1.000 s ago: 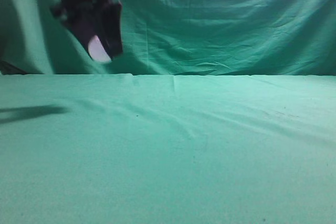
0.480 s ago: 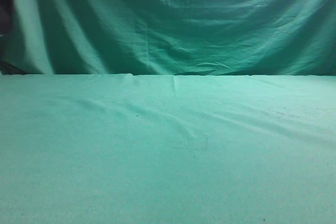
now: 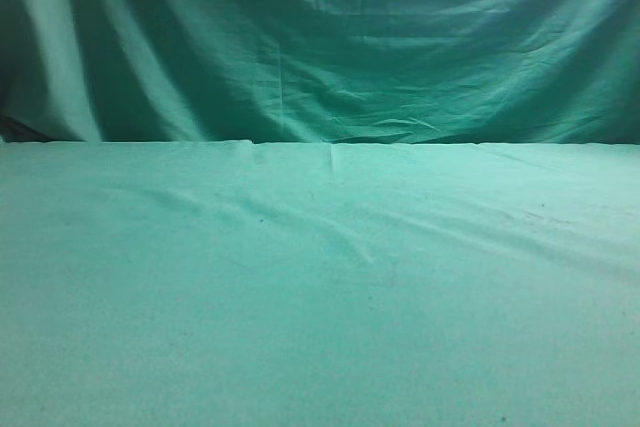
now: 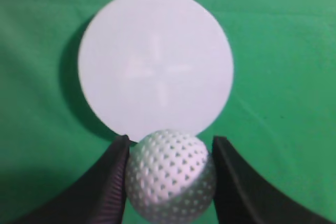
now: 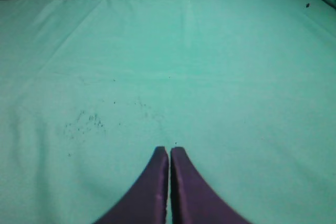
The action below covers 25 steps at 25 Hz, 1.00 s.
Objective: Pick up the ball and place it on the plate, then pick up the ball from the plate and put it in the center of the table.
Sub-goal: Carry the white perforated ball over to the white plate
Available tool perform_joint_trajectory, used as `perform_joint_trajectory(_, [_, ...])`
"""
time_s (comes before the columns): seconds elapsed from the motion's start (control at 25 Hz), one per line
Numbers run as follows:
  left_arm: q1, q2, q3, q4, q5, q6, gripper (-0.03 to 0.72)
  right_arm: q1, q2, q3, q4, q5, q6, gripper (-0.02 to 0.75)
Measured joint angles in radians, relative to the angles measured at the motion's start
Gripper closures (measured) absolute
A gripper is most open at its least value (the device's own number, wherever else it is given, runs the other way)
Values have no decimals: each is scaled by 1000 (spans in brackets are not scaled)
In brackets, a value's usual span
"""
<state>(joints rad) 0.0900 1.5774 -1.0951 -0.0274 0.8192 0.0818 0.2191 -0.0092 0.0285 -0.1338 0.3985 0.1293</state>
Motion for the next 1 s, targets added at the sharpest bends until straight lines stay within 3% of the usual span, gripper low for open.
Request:
perform_joint_trajectory(0.24, [83,0,0,39,-93,0,377,0,0,0,0,0,0,738])
perform_joint_trajectory(0.48, [85,27,0,43,-195,0,377,0,0,0,0,0,0,738])
perform_joint_trajectory(1.0, [86,163,0,43,-239,7,377,0,0,0,0,0,0,738])
